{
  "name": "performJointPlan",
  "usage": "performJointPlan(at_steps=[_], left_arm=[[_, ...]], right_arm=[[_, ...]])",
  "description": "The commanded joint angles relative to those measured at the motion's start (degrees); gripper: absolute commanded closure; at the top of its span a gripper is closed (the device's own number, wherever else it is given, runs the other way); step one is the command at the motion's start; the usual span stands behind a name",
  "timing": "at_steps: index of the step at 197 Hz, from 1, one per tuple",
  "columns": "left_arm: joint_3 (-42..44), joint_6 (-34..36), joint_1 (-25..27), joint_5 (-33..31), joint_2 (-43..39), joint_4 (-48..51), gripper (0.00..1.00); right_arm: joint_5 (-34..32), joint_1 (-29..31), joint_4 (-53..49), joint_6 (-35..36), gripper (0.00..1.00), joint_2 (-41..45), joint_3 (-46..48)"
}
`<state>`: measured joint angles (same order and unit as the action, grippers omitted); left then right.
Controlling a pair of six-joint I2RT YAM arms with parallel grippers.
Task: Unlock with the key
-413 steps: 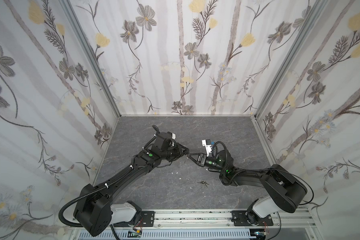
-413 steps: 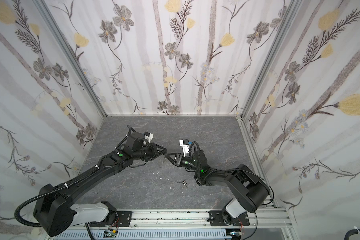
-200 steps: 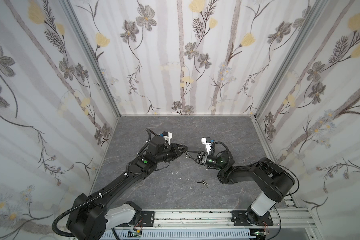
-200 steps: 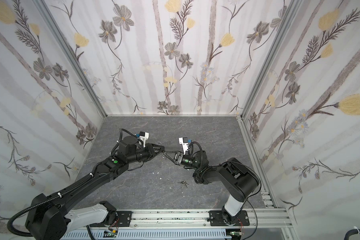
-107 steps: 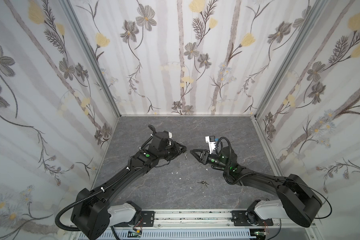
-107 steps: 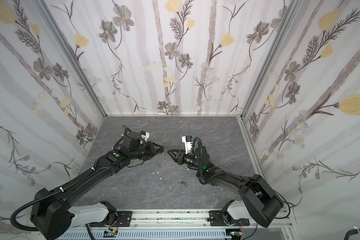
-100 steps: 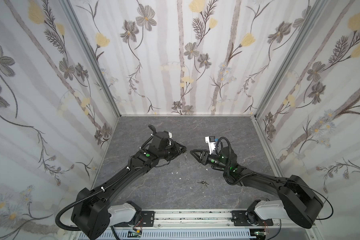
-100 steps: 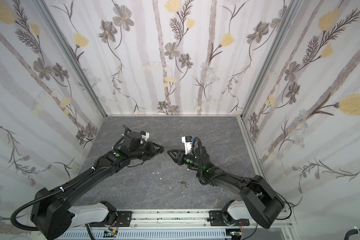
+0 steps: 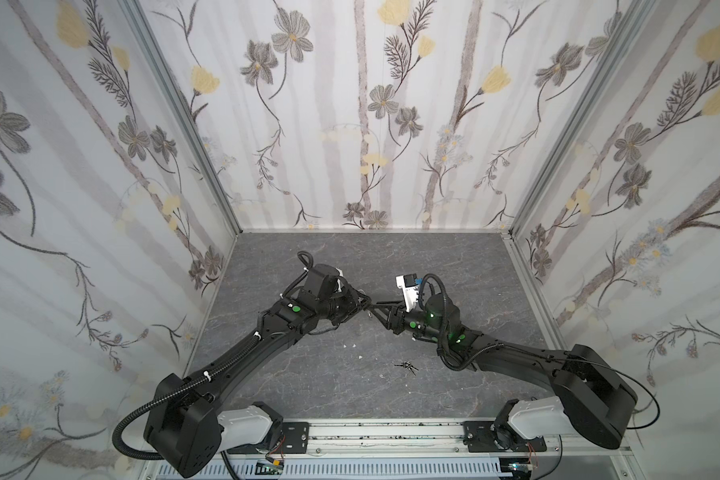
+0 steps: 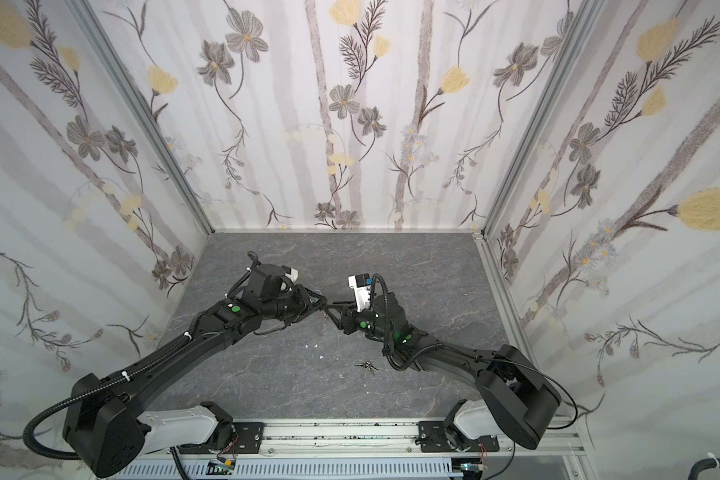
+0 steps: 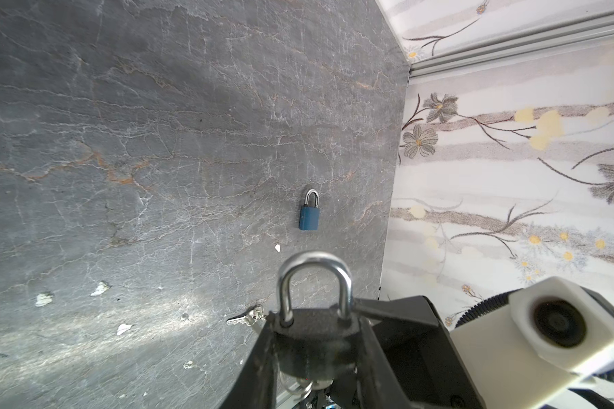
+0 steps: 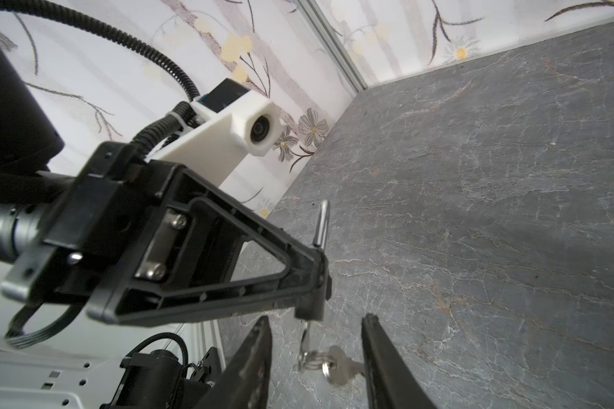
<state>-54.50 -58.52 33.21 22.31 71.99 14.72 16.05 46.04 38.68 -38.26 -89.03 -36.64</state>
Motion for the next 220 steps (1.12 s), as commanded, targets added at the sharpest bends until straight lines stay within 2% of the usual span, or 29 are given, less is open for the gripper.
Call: performJointPlan(at_steps=[1, 51, 66, 91, 100, 123, 135, 163, 220], left_arm=[[0.1, -1.0, 0.0, 1.0, -0.1, -2.6, 1.0], [1.2, -2.8, -0.1, 2.5, 0.0, -5.1, 0.98], [1.6, -3.3, 0.0, 2.9, -0.1, -5.8, 0.97], [1.8, -3.7, -0.1, 3.5, 0.0, -6.6, 0.93], [1.8, -3.5, -0.1, 3.4, 0.0, -6.3, 0.89], [2.0, -2.4, -0.6, 2.9, -0.3, -5.2, 0.57], [2.2, -1.5, -1.2, 2.9, -0.7, -4.7, 0.49], [2.3, 1.2, -2.9, 2.6, -2.0, -2.0, 0.42], [1.3, 5.8, -4.2, 5.6, -2.4, -1.1, 0.38]], right_arm=[[0.0, 0.3, 3.2, 0.5, 0.58, -1.4, -1.1], [0.7, 0.5, 4.5, -0.1, 0.65, -5.3, -3.9], [0.7, 0.5, 4.7, -0.2, 0.7, -5.9, -4.5], [0.6, 0.5, 5.4, -0.3, 0.86, -6.7, -4.9], [0.7, 0.4, 5.5, -0.3, 0.91, -6.8, -4.9], [1.4, 0.1, 5.5, -0.3, 0.98, -6.2, -4.0], [2.0, -0.3, 5.1, 0.0, 1.0, -5.4, -3.2], [5.2, -1.6, 4.8, 0.6, 1.0, -2.9, -0.7], [12.1, -3.2, 2.6, 4.2, 1.0, 2.3, 2.6]])
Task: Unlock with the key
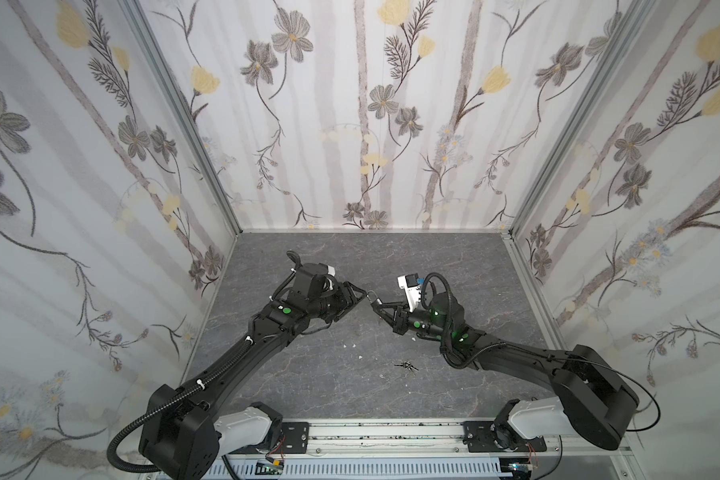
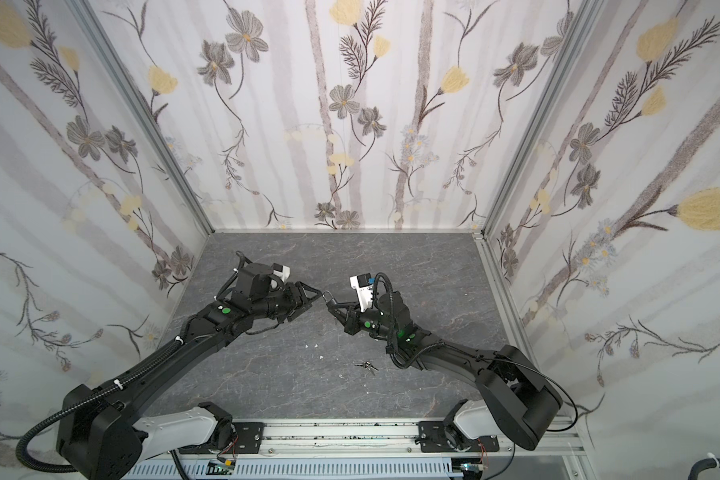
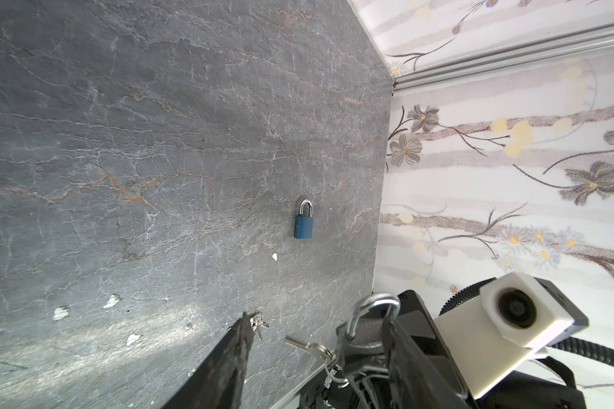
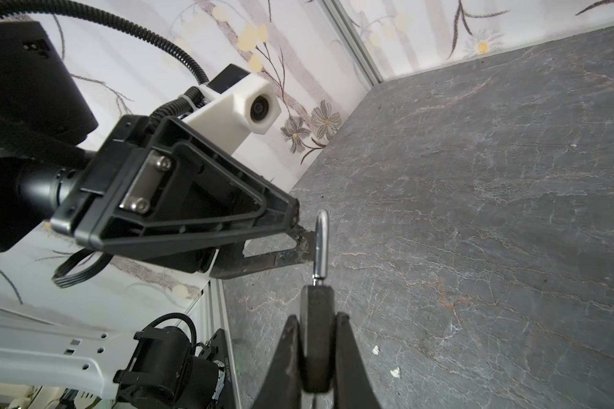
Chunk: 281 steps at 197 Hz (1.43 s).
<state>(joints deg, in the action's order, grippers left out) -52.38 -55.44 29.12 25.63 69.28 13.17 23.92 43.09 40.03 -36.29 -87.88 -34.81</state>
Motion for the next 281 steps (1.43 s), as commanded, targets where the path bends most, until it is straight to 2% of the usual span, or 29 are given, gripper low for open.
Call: performJointPlan(at_steps=[1, 43, 107, 133, 198, 226, 260, 281], left_arm=[[-0.8, 2.8, -0.1, 2.3, 0.3, 0.3, 0.38], [-1.7, 3.7, 0.2, 4.8, 1.1, -1.3, 0.37], [-2.7, 6.0, 1.3, 4.5, 2.7, 1.6, 0.39], [-2.8, 7.0, 1.3, 4.0, 2.7, 2.7, 0.44], [-2.3, 8.5, 1.3, 3.6, 4.0, 5.4, 0.64], [-2.4, 8.5, 1.3, 3.7, 3.5, 5.4, 0.78], [-2.3, 8.7, 1.2, 3.8, 3.6, 5.9, 0.81], [-2.6, 8.7, 1.3, 3.3, 3.5, 6.1, 0.78]], right_arm=[[4.4, -0.3, 1.3, 2.3, 1.0, 1.2, 0.8], [6.6, -0.3, 1.1, 3.0, 1.0, 1.8, 1.0], [7.6, -0.2, 1.7, 3.5, 1.0, 1.7, 0.5], [7.5, -0.3, 0.6, 4.8, 1.0, 2.8, 0.5], [3.2, -0.4, -4.9, 9.6, 1.0, 7.2, 0.7], [1.3, -0.9, -5.4, 9.4, 1.0, 7.1, 1.0], [2.1, -1.0, -4.6, 9.2, 1.0, 7.4, 1.3], [1.8, -1.0, -5.0, 9.4, 1.0, 7.6, 1.5]])
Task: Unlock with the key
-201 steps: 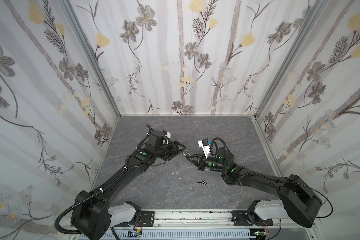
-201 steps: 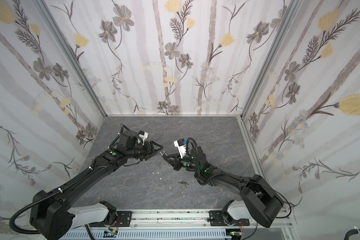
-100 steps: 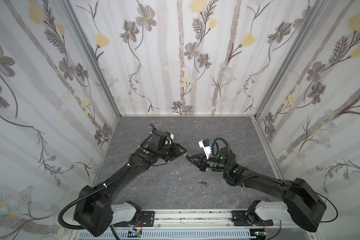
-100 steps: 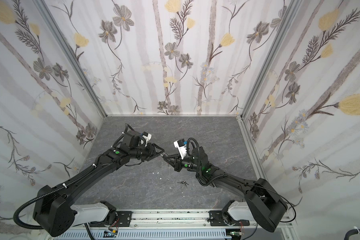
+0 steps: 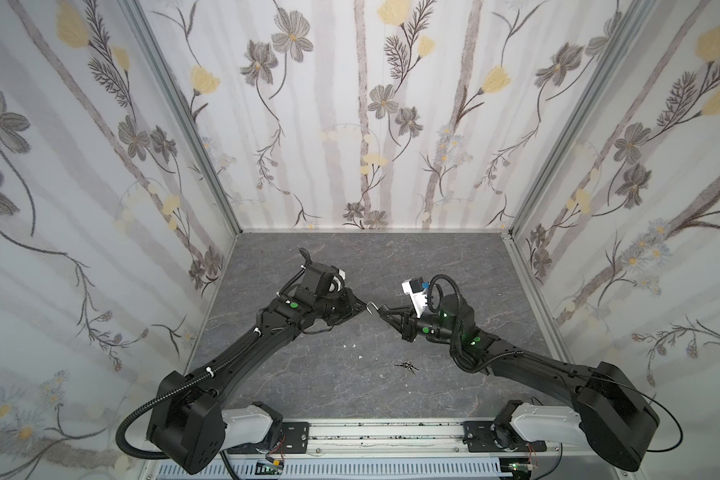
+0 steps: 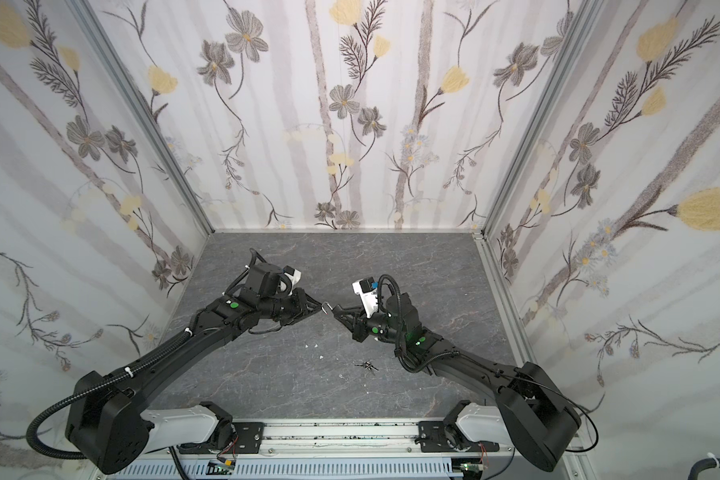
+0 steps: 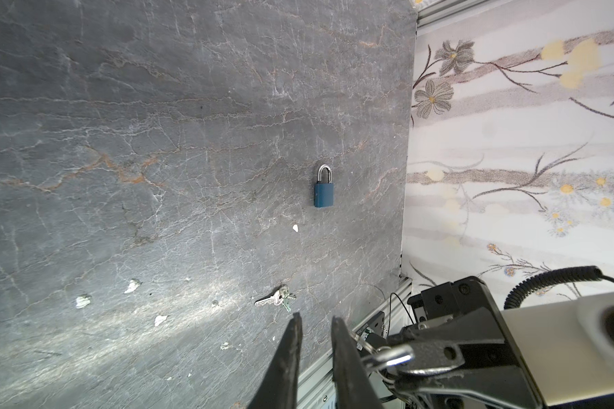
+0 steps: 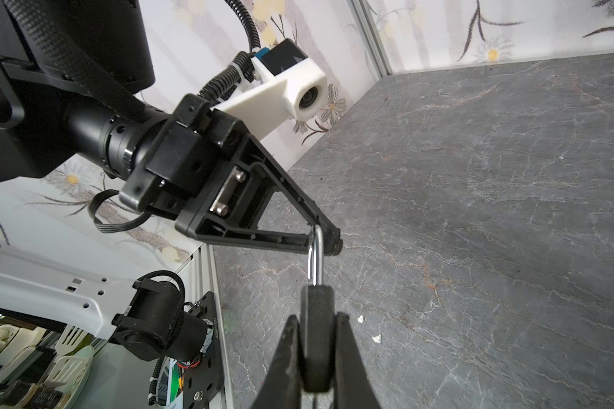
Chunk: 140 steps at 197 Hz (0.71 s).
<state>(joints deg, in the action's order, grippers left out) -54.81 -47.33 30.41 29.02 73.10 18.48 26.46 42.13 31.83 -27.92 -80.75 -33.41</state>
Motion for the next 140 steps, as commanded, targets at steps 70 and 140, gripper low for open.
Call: performJointPlan(at_steps=[70, 140], left_arm=[[5.5, -4.2, -4.2, -10.6, -6.7, 6.0, 0.56], [8.9, -5.4, -6.7, -12.5, -12.1, 6.2, 0.5]], right_arm=[[-0.9, -1.1, 3.4, -2.0, 1.0, -4.2, -1.1], [2.0, -0.8, 12.0, -8.7, 1.0, -20.8, -6.8]])
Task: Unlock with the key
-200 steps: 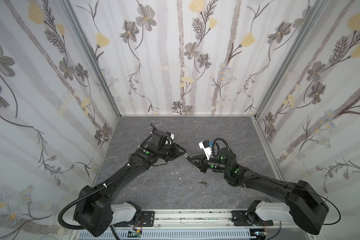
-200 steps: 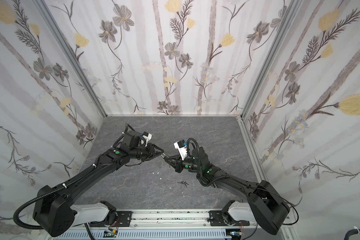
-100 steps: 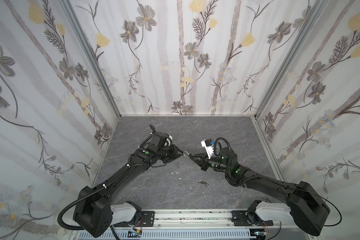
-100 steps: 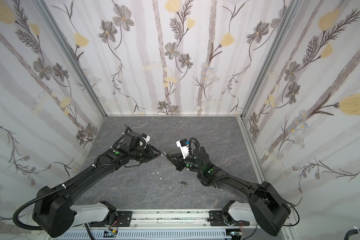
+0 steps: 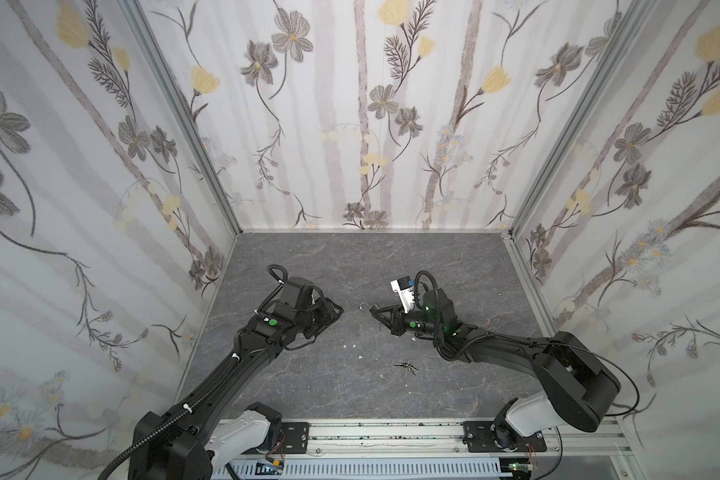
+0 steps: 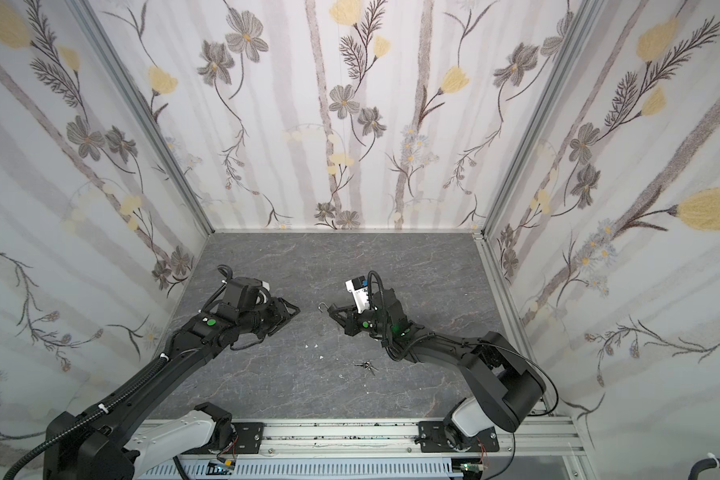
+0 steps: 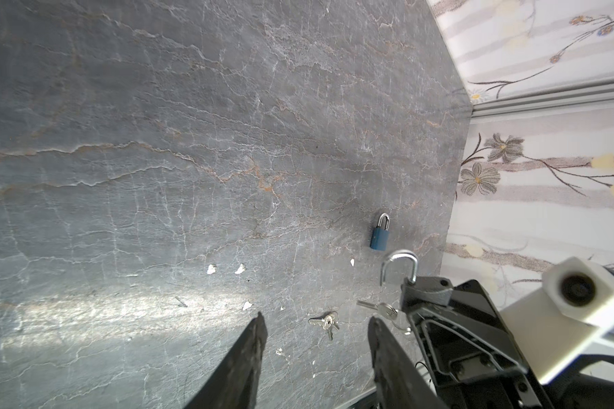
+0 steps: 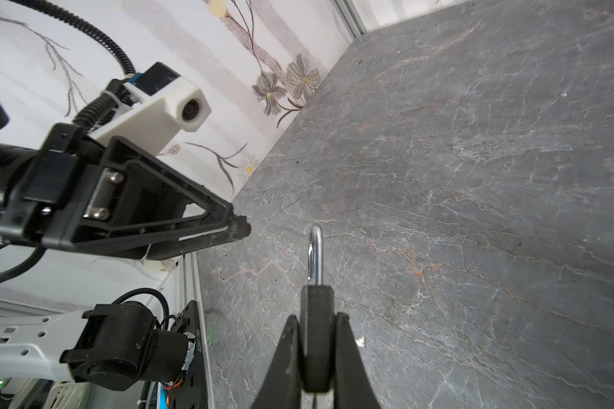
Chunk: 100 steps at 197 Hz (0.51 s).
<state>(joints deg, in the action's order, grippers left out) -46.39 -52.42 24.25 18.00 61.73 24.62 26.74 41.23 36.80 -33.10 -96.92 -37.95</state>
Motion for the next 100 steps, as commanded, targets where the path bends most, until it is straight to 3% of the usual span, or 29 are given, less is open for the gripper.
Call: performJointPlan(at_steps=[1, 100], left_arm=[[0.5, -0.3, -0.6, -1.5, -0.7, 0.1, 0.5], [3.2, -1.9, -1.1, -0.6, -2.1, -1.8, 0.49]], right_arm=[[1.8, 0.1, 7.2, -3.6, 1.0, -4.9, -2.3], [4.8, 1.3, 6.2, -12.2, 1.0, -27.4, -19.3]])
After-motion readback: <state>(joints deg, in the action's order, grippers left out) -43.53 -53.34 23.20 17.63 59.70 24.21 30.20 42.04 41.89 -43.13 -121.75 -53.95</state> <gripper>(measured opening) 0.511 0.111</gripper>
